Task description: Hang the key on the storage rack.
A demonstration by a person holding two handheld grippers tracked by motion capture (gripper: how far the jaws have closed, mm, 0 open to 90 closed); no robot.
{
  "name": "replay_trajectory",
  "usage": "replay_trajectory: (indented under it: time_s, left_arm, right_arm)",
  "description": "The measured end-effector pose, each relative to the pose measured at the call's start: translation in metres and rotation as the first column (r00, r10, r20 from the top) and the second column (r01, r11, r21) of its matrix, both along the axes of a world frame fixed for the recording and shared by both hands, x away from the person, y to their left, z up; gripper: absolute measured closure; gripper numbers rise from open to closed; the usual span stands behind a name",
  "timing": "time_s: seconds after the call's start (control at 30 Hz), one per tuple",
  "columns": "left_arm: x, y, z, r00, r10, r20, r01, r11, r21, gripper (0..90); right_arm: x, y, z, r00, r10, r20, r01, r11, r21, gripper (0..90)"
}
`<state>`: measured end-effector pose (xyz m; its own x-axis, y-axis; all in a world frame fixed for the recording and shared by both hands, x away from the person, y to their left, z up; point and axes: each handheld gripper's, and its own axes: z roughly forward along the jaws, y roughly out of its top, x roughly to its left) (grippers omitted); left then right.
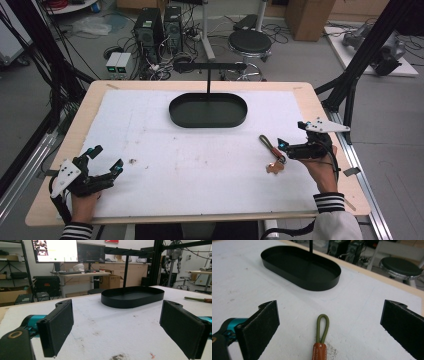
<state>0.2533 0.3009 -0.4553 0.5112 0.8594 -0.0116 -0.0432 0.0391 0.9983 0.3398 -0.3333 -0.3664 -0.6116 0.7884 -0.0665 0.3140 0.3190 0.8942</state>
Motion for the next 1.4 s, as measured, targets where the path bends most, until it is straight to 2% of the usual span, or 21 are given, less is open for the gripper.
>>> replay_trajectory:
  time_s: [0.33,0.4,0.57,0.6,0.73,0.83,0.87,0.9,0.97,1.0,1.07,1.1,1.13,1.17,1.2,1.23,1.27,1.3,1.33,1.37,1.4]
  left_arm:
    - [0.001,0.0,0.0,1.0,-0.001,-0.005,0.001,1.0,-0.002,12.4]
    - [0.0,0.0,0.0,1.0,-0.001,-0.005,0.001,1.0,0.001,12.4]
    - [0.0,0.0,0.0,1.0,-0.001,-0.005,0.001,1.0,0.001,12.4]
    - [0.0,0.0,0.0,1.0,-0.001,-0.005,0.001,1.0,0.0,12.4]
    - [0.001,0.0,0.0,1.0,-0.001,-0.006,0.001,1.0,0.001,12.4]
    - [0.001,0.0,0.0,1.0,0.0,-0.006,0.0,1.0,0.001,12.4]
    - [0.001,0.0,0.0,1.0,-0.001,-0.005,0.001,1.0,0.003,12.4]
    - [0.001,0.0,0.0,1.0,-0.001,-0.006,0.001,1.0,0.005,12.4]
    - [0.001,0.0,0.0,1.0,-0.001,-0.005,0.001,1.0,0.003,12.4]
    - [0.001,0.0,0.0,1.0,-0.001,-0.006,0.001,1.0,0.004,12.4]
    - [0.001,0.0,0.0,1.0,-0.001,-0.006,0.001,1.0,0.005,12.4]
    - [0.001,0.0,0.0,1.0,-0.001,-0.006,0.001,1.0,0.005,12.4]
    - [0.001,0.0,0.0,1.0,-0.001,-0.006,0.001,1.0,0.003,12.4]
    - [0.001,0.0,0.0,1.0,-0.001,-0.006,0.001,1.0,0.005,12.4]
    - [0.001,0.0,0.0,1.0,-0.001,-0.006,0.001,1.0,0.005,12.4]
    - [0.001,0.0,0.0,1.0,-0.001,-0.006,0.001,1.0,0.005,12.4]
    - [0.001,0.0,0.0,1.0,-0.001,-0.006,0.001,1.0,0.005,12.4]
    - [0.001,0.0,0.0,1.0,-0.001,-0.006,0.001,1.0,0.005,12.4]
    - [0.001,0.0,0.0,1.0,-0.001,-0.006,0.001,1.0,0.005,12.4]
    - [0.001,0.0,0.0,1.0,-0.001,-0.006,0.001,1.0,0.005,12.4]
    - [0.001,0.0,0.0,1.0,-0.001,-0.006,0.001,1.0,0.005,12.4]
  right_arm:
    - [0.016,0.007,0.004,0.9947,0.025,-0.1,-0.033,0.9964,-0.078,1.1]
    - [0.022,0.011,0.003,0.9887,0.033,-0.146,-0.048,0.9936,-0.102,1.1]
    - [0.028,0.014,0.001,0.9798,0.033,-0.197,-0.063,0.9872,-0.147,1.1]
    - [0.031,0.014,0.001,0.974,0.035,-0.224,-0.073,0.984,-0.162,1.1]
    - [0.037,0.016,0.0,0.9681,0.026,-0.249,-0.076,0.9783,-0.193,1.1]
    - [0.039,0.016,-0.002,0.9634,0.028,-0.266,-0.082,0.9779,-0.192,1.1]
    - [0.042,0.016,-0.005,0.9562,0.026,-0.291,-0.089,0.9746,-0.205,1.1]
    - [0.042,0.016,-0.005,0.9562,0.026,-0.291,-0.089,0.9746,-0.205,1.1]
    - [0.044,0.016,-0.009,0.9478,0.019,-0.318,-0.094,0.9705,-0.222,1.1]
    - [0.046,0.017,-0.012,0.9397,0.017,-0.341,-0.103,0.9662,-0.236,1.1]
    - [0.047,0.017,-0.013,0.9368,0.014,-0.35,-0.105,0.9648,-0.241,1.1]
    - [0.048,0.018,-0.015,0.9316,0.011,-0.363,-0.109,0.9622,-0.25,1.1]
    - [0.05,0.019,-0.018,0.9214,0.003,-0.389,-0.114,0.958,-0.263,1.1]
    - [0.05,0.019,-0.018,0.9214,0.003,-0.389,-0.114,0.958,-0.263,1.1]
    - [0.052,0.02,-0.021,0.9122,-0.003,-0.41,-0.121,0.9536,-0.276,1.1]
    - [0.052,0.02,-0.021,0.9122,-0.003,-0.41,-0.121,0.9536,-0.276,1.1]
    - [0.053,0.021,-0.024,0.9053,-0.005,-0.425,-0.129,0.9491,-0.287,1.1]
    - [0.053,0.021,-0.024,0.9053,-0.005,-0.425,-0.129,0.9491,-0.287,1.1]
    - [0.054,0.023,-0.026,0.8998,-0.007,-0.436,-0.136,0.9454,-0.296,1.2]
    - [0.054,0.023,-0.026,0.8998,-0.007,-0.436,-0.136,0.9454,-0.296,1.2]
    - [0.055,0.023,-0.028,0.8957,-0.009,-0.445,-0.141,0.9423,-0.303,1.6]
